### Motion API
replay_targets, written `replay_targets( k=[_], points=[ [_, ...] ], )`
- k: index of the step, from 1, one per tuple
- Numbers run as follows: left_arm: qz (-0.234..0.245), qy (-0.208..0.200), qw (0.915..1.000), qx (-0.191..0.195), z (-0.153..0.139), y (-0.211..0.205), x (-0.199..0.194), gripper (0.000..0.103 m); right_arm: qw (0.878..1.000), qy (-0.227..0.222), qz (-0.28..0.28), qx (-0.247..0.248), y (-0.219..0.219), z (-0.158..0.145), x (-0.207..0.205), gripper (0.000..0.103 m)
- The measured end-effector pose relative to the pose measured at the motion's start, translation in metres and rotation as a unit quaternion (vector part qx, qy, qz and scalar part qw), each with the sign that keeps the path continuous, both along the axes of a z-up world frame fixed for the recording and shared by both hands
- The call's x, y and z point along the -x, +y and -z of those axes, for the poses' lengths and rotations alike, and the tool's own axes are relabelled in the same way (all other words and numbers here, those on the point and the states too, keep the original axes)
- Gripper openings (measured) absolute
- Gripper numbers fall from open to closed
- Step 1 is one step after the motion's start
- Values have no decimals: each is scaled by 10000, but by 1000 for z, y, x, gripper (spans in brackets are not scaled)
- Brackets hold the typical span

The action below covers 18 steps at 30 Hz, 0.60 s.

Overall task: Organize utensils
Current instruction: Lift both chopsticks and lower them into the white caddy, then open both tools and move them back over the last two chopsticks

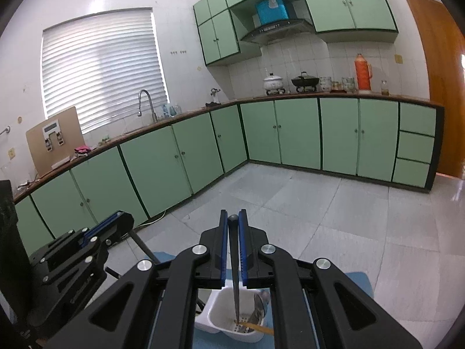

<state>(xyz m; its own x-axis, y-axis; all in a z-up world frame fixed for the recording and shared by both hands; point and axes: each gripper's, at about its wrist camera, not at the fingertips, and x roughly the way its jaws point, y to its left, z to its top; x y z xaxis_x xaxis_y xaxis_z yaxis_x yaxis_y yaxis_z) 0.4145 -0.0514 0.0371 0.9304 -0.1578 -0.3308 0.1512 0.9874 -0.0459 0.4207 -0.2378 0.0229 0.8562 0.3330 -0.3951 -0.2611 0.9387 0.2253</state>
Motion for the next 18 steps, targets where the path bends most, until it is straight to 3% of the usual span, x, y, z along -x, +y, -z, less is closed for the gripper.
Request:
replay_targets(
  k=[12,18],
  points=[
    [-75,379,9992,-87,34,5,-9,6,9994,321,95,37,1,33,-2,7],
    [-105,367,9992,-127,35,7,-7,7,9992,359,175,68,0,36,3,7]
  ],
)
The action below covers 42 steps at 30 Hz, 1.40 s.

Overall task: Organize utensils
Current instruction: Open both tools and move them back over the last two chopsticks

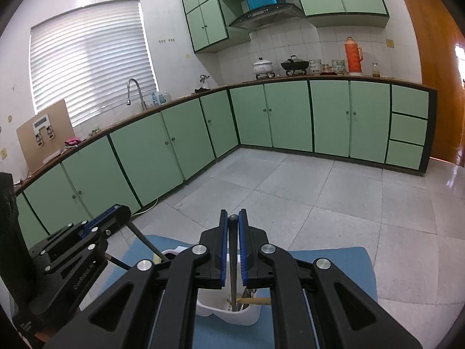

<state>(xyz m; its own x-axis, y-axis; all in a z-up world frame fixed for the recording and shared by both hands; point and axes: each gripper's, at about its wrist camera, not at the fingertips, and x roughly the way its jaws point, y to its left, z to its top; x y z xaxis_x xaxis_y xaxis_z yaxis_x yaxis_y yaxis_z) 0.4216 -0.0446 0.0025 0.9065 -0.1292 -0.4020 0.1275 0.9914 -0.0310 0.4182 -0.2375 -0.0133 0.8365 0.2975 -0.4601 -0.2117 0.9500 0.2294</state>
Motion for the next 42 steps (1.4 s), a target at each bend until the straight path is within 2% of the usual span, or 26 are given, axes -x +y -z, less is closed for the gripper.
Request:
replay_targets(
  k=[5,7,9,11,16,18,21,23,27,32,42],
  points=[
    [-43,5,10000,53,-6,5,1,8,9999,16,105,17,-6,-4,1,11],
    [-41,-5,10000,80,-8,7,3,13,9999,-10,140,-10,-9,-6,3,12],
    [-62,-37,9999,101,-10,10,6,23,9998,-41,200,-38,-14,-8,6,22],
    [-102,-117,9998,135,-14,13,11,42,9996,-75,258,-64,-17,-9,9,30],
    [-91,-282,9994,151,-22,16,25,52,9991,-191,353,-126,-27,-15,21,42],
    [-114,-385,9991,171,-25,19,34,58,9988,-272,398,-100,-31,-17,28,55],
    [-175,-557,9980,230,-31,26,51,71,9977,-441,520,-23,-36,-20,46,69],
    [-200,-629,9974,285,-32,30,63,78,9974,-495,525,-31,-38,-21,57,76],
    [-262,-724,9964,366,-31,37,87,86,9964,-614,584,11,-40,-18,85,89],
    [-299,-721,9962,372,-20,39,120,91,9965,-630,548,5,-42,-8,121,97],
    [-272,-355,9987,230,21,36,186,96,9982,-297,485,189,-28,37,192,97]
  ],
)
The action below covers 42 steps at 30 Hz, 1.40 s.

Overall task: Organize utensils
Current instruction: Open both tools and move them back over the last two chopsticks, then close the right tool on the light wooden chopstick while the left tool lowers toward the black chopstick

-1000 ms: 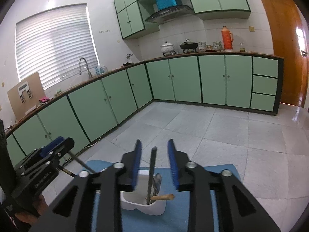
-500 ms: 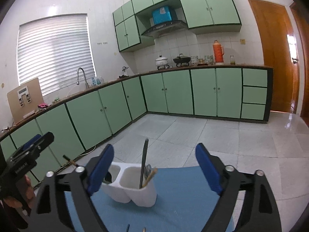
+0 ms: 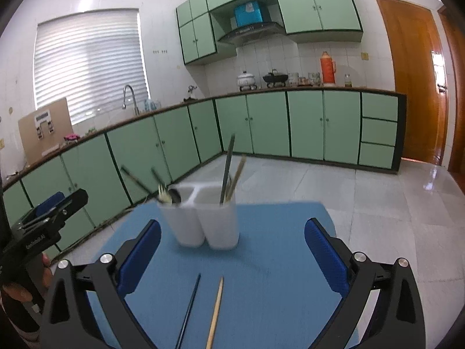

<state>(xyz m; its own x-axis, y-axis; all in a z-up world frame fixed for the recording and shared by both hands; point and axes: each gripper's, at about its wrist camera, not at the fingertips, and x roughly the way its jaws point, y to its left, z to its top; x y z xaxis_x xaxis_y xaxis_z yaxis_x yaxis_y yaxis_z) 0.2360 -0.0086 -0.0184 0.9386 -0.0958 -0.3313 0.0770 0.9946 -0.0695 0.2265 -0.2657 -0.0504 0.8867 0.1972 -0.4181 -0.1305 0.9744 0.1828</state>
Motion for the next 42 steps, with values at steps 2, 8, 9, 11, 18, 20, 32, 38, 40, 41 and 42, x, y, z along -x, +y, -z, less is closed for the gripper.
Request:
replay_targets(
  k=[2,8,9,11,18,20,32,38,40,41,42],
  points=[
    [-10,119,9999,-46,13,-2,13,96,10000,82,6,2,3,11,12,97],
    [34,543,9980,-334,54,-6,43,96,9987,492,-16,111,11,49,44,97],
    [43,603,9975,-363,59,-6,46,96,9983,565,-5,149,12,56,49,97],
    [55,726,9965,-411,72,-7,53,96,9975,696,25,154,13,69,58,97],
    [136,1111,9922,-547,110,-7,79,96,9933,1151,21,-37,23,106,87,94],
    [155,1186,9912,-558,117,-8,87,96,9926,1214,20,-87,24,110,91,88],
    [146,1531,9868,-499,138,-8,105,96,9829,1815,-193,242,42,147,117,44],
    [139,1574,9861,-507,142,-8,109,96,9806,1912,-288,307,49,155,120,33],
    [131,1590,9859,-499,142,-9,109,96,9806,1911,-288,323,51,157,120,30],
    [127,1596,9858,-496,142,-9,110,96,9805,1915,-279,335,51,157,120,28],
    [127,1598,9858,-494,142,-9,110,96,9808,1903,-245,363,52,158,120,25]
  ],
)
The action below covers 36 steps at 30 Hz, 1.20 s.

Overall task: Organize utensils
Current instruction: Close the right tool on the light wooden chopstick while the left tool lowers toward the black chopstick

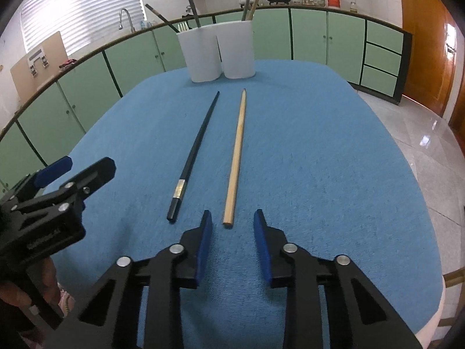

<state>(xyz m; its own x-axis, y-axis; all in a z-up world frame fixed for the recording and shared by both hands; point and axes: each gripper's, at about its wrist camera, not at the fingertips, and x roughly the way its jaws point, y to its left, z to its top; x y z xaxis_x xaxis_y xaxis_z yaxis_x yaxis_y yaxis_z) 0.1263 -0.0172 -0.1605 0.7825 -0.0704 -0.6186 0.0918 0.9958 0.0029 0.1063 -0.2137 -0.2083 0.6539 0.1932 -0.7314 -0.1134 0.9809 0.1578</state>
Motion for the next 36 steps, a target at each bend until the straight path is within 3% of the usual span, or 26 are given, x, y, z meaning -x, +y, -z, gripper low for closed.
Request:
replay_targets(
  k=[15,25,27,29,33,36],
  points=[
    [17,62,10000,56,2,-2,-2,96,9996,-150,-18,234,9,3,1,7],
    [180,115,9996,174,4,-17,0,95,9994,-190,219,167,-6,0,2,6],
    [289,162,9991,257,5,-26,1,90,9992,-190,323,154,-12,-1,3,6],
    [445,215,9985,222,7,-37,0,79,9989,-187,405,121,-18,-1,3,6],
    [620,341,9970,313,11,-49,-1,76,9985,-207,513,36,-28,-4,4,6],
    [668,426,9964,307,15,-57,-3,66,9984,-229,524,-19,-30,-6,3,6]
  ],
)
